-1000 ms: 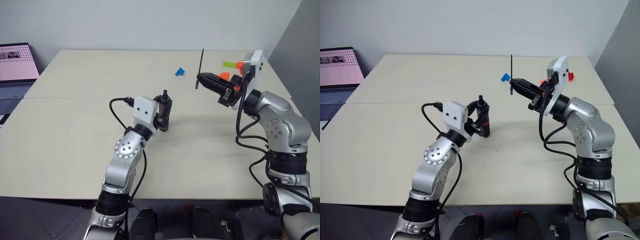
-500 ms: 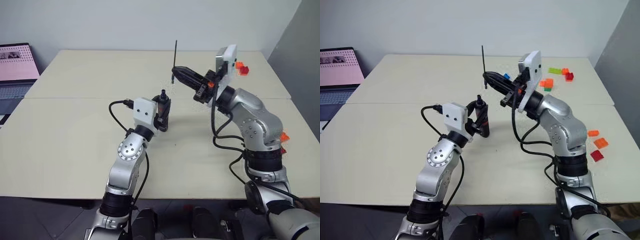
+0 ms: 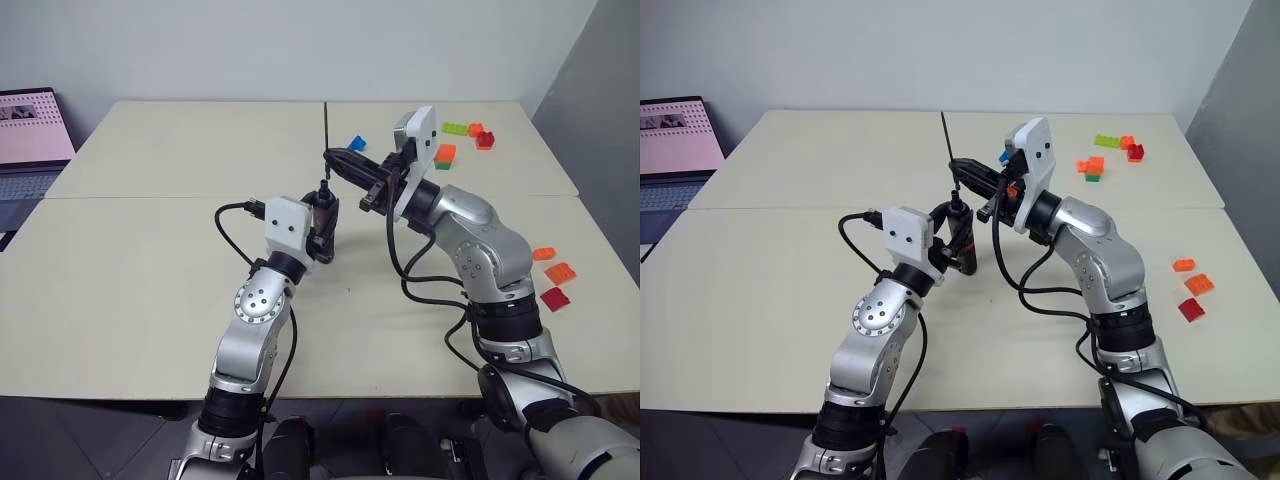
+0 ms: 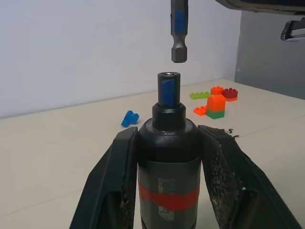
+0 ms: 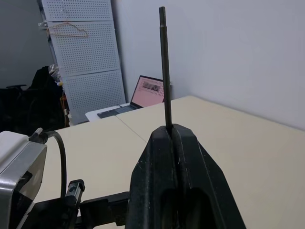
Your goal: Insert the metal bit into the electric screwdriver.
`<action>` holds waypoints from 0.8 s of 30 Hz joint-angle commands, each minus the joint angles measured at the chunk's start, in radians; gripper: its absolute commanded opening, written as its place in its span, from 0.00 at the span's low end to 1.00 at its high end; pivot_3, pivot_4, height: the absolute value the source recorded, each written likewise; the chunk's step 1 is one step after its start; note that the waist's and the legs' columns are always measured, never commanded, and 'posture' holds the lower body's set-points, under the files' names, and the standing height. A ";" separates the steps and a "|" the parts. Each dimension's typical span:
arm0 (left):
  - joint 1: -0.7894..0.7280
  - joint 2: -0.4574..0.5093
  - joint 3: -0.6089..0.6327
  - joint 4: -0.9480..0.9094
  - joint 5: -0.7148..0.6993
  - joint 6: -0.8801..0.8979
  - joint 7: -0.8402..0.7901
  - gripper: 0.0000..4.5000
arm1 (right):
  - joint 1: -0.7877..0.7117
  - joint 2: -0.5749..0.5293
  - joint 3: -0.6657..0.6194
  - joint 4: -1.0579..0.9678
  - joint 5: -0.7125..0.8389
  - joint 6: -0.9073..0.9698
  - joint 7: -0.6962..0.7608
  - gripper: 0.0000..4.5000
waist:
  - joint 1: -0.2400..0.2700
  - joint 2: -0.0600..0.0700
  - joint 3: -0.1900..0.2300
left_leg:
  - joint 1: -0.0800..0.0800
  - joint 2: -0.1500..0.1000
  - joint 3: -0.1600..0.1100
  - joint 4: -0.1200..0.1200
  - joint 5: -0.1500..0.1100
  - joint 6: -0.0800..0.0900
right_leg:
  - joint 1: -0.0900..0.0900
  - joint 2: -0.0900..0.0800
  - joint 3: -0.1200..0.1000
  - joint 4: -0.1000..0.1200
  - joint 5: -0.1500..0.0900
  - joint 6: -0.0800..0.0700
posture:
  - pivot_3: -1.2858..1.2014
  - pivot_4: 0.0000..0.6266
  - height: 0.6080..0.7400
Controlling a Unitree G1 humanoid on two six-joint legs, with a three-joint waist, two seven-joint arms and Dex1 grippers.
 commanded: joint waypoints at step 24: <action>0.000 0.012 0.010 -0.024 0.011 0.001 0.004 0.35 | -0.006 0.022 0.012 -0.045 -0.009 -0.027 0.013 0.00 | -0.001 0.000 0.000 | 0.000 0.000 0.000 0.000 0.000 0.000 | 0.000 0.000 0.000 0.000 0.000 0.000 | 0.52 0.24 1.00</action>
